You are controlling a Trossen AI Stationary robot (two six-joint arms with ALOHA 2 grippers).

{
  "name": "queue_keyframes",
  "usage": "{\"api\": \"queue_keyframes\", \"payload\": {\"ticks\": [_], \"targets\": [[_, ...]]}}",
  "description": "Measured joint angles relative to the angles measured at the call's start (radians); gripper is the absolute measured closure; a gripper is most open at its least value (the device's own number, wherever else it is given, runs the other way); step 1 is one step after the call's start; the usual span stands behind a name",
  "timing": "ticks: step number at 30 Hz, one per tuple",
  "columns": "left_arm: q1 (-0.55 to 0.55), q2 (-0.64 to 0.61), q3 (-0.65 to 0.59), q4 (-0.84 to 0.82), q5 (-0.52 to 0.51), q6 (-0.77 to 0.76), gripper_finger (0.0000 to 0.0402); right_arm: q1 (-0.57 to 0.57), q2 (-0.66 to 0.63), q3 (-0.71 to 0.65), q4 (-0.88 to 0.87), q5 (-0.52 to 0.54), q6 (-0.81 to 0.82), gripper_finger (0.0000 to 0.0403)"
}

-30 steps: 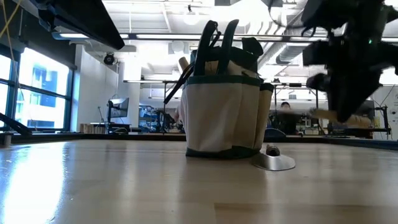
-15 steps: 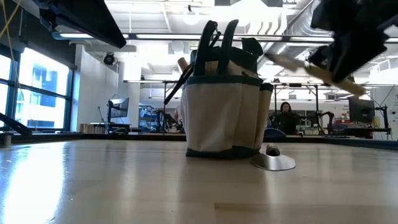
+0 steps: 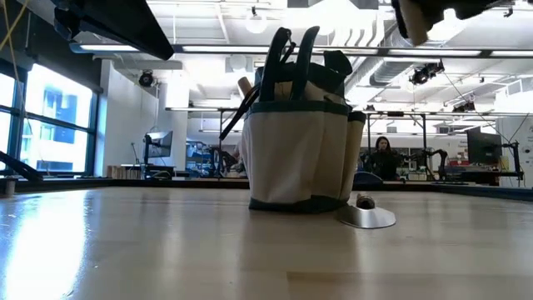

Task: Pick & Place Garden tools in Gardening bag
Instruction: Put the right brown trowel into the green gardening bag

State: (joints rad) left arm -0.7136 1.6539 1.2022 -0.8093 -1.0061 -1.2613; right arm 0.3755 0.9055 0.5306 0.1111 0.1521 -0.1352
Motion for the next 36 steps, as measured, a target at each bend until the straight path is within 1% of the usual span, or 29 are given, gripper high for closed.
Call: {"api": "queue_keyframes", "payload": {"ticks": [3,5,11,14,16,20,23,27,31,36], "targets": [[0.000,0.000,0.000,0.000,-0.001,0.000,0.0402,-0.048,-0.016,-0.072,0.132,-0.003,-0.023,0.0353],[0.000,0.000,0.000,0.000,-0.001,0.000,0.0402,-0.104,-0.035,-0.118,0.195,-0.033,-0.005,0.0353],[0.000,0.000,0.000,-0.001,-0.002,0.005,0.0402,-0.292,-0.067,-0.257,0.483,-0.279,0.100,0.0353],[0.000,0.000,0.000,-0.002,-0.003,0.008,0.0402,-0.356,-0.054,-0.312,0.600,-0.329,0.162,0.0353],[0.000,0.000,0.000,-0.003,-0.005,0.008,0.0402,-0.381,-0.040,-0.330,0.633,-0.352,0.185,0.0353],[0.000,0.000,0.000,-0.002,-0.035,0.022,0.0402,-0.386,0.014,-0.334,0.685,-0.398,0.195,0.0353],[0.000,0.000,0.000,-0.002,-0.058,0.026,0.0402,-0.383,0.070,-0.334,0.730,-0.403,0.195,0.0353],[0.000,0.000,0.000,-0.001,-0.062,0.025,0.0402,-0.392,0.159,-0.334,0.790,-0.421,0.207,0.0353],[0.000,0.000,0.000,0.000,-0.062,0.018,0.0402,-0.426,0.243,-0.334,0.866,-0.422,0.214,0.0353],[0.000,0.000,0.000,0.000,-0.061,0.008,0.0402,-0.503,0.346,-0.334,0.932,-0.443,0.220,0.0353]]}}
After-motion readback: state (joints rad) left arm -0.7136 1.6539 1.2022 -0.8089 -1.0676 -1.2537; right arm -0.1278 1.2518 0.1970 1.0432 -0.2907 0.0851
